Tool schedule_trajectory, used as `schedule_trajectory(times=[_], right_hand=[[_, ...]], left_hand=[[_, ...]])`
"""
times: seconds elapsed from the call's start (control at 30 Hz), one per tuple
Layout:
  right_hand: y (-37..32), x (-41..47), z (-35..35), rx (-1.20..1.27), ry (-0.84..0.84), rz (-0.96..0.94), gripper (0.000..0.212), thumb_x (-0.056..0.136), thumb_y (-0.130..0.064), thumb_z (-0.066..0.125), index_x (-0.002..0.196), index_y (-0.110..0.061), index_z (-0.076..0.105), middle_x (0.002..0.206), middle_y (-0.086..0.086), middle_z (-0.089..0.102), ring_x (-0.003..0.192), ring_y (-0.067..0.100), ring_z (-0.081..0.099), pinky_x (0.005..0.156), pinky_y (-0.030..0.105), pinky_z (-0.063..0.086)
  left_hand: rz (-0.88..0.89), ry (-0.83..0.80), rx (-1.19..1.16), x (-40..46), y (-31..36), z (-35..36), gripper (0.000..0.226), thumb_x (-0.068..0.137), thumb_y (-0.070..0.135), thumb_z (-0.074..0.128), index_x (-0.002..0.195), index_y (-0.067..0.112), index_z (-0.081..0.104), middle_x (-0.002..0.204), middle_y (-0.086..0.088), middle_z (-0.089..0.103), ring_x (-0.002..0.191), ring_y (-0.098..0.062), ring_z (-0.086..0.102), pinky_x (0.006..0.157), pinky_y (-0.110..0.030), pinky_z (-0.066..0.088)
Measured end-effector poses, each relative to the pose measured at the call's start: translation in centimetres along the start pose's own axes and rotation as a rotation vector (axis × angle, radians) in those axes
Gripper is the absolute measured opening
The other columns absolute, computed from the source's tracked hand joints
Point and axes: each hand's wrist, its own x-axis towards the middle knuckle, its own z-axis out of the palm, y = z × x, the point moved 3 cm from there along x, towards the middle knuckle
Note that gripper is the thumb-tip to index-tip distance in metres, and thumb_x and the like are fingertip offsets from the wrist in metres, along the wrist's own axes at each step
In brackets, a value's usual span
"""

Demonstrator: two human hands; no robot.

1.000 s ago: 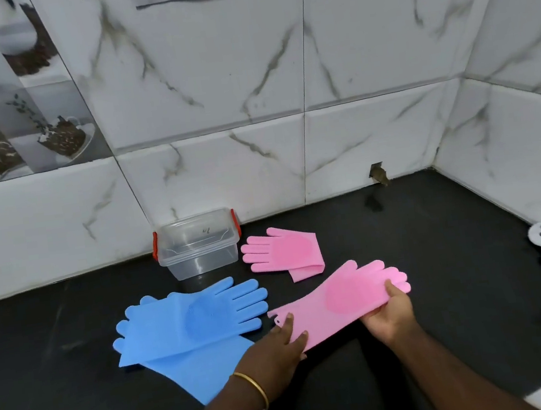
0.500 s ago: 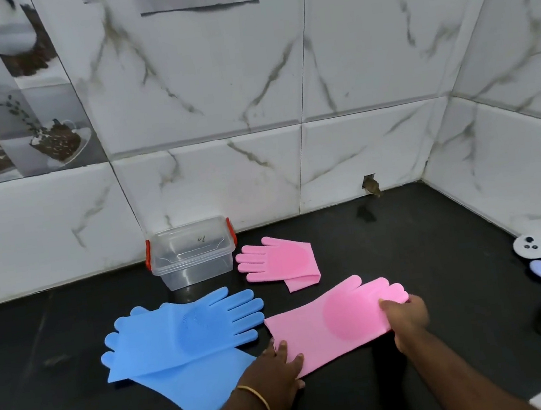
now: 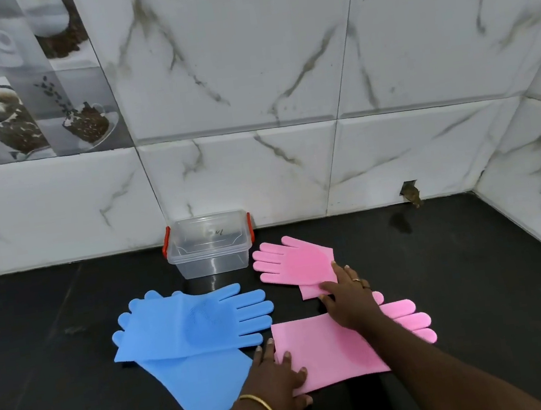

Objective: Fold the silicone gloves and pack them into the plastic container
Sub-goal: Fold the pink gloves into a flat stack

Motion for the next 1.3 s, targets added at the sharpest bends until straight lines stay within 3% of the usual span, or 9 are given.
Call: schedule_trajectory(times=[0.13, 0.4, 0.67, 0.77, 0.87, 0.97, 1.1, 1.2, 1.3], right_hand=[[-0.3, 1.6, -0.4, -0.1, 0.054, -0.101, 0.032, 0.099, -0.038, 0.041, 0.109, -0.027, 0.07, 0.164, 0.005, 0.018, 0.151, 0.027, 0.018, 0.118, 0.044, 0.02], [-1.6, 4.0, -1.8, -0.138, 0.085, -0.124, 0.032, 0.1, -0.03, 0.039, 0.123, -0.022, 0.06, 0.155, 0.002, 0.039, 0.128, 0.027, 0.051, 0.098, 0.039, 0.046], [-3.7, 6.2, -7.8, 0.419, 0.261, 0.032, 0.046, 0.085, 0.005, 0.046, 0.123, -0.011, 0.067, 0.124, 0.011, 0.063, 0.114, 0.026, 0.058, 0.095, 0.027, 0.042], [-5.0, 5.6, -9.6, 0.621, 0.311, 0.058, 0.043, 0.082, 0.007, 0.052, 0.121, -0.004, 0.068, 0.123, 0.014, 0.066, 0.113, 0.024, 0.06, 0.093, 0.02, 0.041], [-6.1, 4.5, -10.4, 0.881, 0.293, 0.172, 0.042, 0.082, 0.008, 0.058, 0.121, -0.004, 0.066, 0.124, 0.013, 0.065, 0.104, 0.02, 0.06, 0.091, 0.03, 0.051], [-6.9, 3.3, -11.2, 1.038, 0.251, 0.238, 0.041, 0.084, 0.008, 0.061, 0.123, -0.006, 0.064, 0.122, 0.012, 0.063, 0.102, 0.022, 0.06, 0.083, 0.033, 0.056], [-8.0, 1.7, -12.4, 1.217, 0.206, 0.244, 0.034, 0.087, 0.006, 0.064, 0.119, -0.006, 0.064, 0.114, 0.011, 0.065, 0.102, 0.027, 0.064, 0.067, 0.029, 0.057], [-8.2, 0.9, -13.2, 1.341, 0.232, 0.273, 0.032, 0.088, 0.005, 0.064, 0.118, -0.004, 0.065, 0.112, 0.012, 0.066, 0.099, 0.027, 0.065, 0.063, 0.028, 0.056], [-7.5, 0.3, -13.7, 1.487, 0.282, 0.338, 0.026, 0.088, 0.008, 0.063, 0.113, -0.001, 0.064, 0.106, 0.015, 0.066, 0.087, 0.023, 0.066, 0.054, 0.025, 0.053]], left_hand=[[-0.009, -0.013, 0.012, 0.1, -0.2, 0.2, 0.061, 0.096, 0.06, 0.031, 0.151, 0.037, 0.021, 0.164, -0.005, 0.008, 0.149, -0.039, -0.011, 0.116, -0.056, -0.012], [-0.01, -0.085, -0.029, 0.9, -0.5, 0.3, 0.06, 0.096, 0.06, 0.031, 0.151, 0.038, 0.019, 0.165, -0.003, 0.006, 0.149, -0.036, -0.011, 0.115, -0.055, -0.014], [-0.016, -0.042, -0.147, 0.5, -0.9, -0.5, 0.064, 0.09, 0.066, 0.037, 0.148, 0.038, 0.032, 0.164, 0.002, 0.015, 0.151, -0.029, -0.005, 0.116, -0.052, -0.014], [-0.091, 0.09, -0.431, -0.4, -1.1, -2.7, 0.074, 0.08, 0.077, 0.038, 0.14, 0.034, 0.046, 0.154, 0.006, 0.039, 0.145, -0.022, 0.028, 0.121, -0.044, 0.014], [-0.19, 0.265, -1.059, -0.7, -0.9, -6.3, 0.058, 0.088, 0.07, 0.039, 0.121, 0.027, 0.06, 0.122, 0.002, 0.066, 0.108, -0.018, 0.063, 0.101, -0.042, 0.049], [-0.261, 0.154, -1.83, -0.1, -0.6, -8.4, 0.05, 0.093, 0.063, 0.042, 0.119, 0.021, 0.049, 0.124, -0.008, 0.063, 0.097, -0.03, 0.069, 0.084, -0.044, 0.057], [-0.26, 0.096, -2.401, 1.1, 0.2, -9.7, 0.055, 0.085, 0.05, 0.066, 0.109, 0.003, 0.05, 0.119, -0.025, 0.062, 0.094, -0.043, 0.07, 0.075, -0.049, 0.06], [-0.219, 0.363, -2.639, 1.8, -0.1, -10.8, 0.05, 0.083, 0.027, 0.075, 0.119, 0.001, 0.054, 0.115, -0.025, 0.064, 0.1, -0.041, 0.067, 0.083, -0.05, 0.057], [-0.282, 0.691, -2.544, 1.9, -1.9, -12.3, 0.054, 0.081, 0.011, 0.077, 0.127, 0.012, 0.05, 0.119, -0.02, 0.065, 0.103, -0.035, 0.066, 0.086, -0.047, 0.057]])
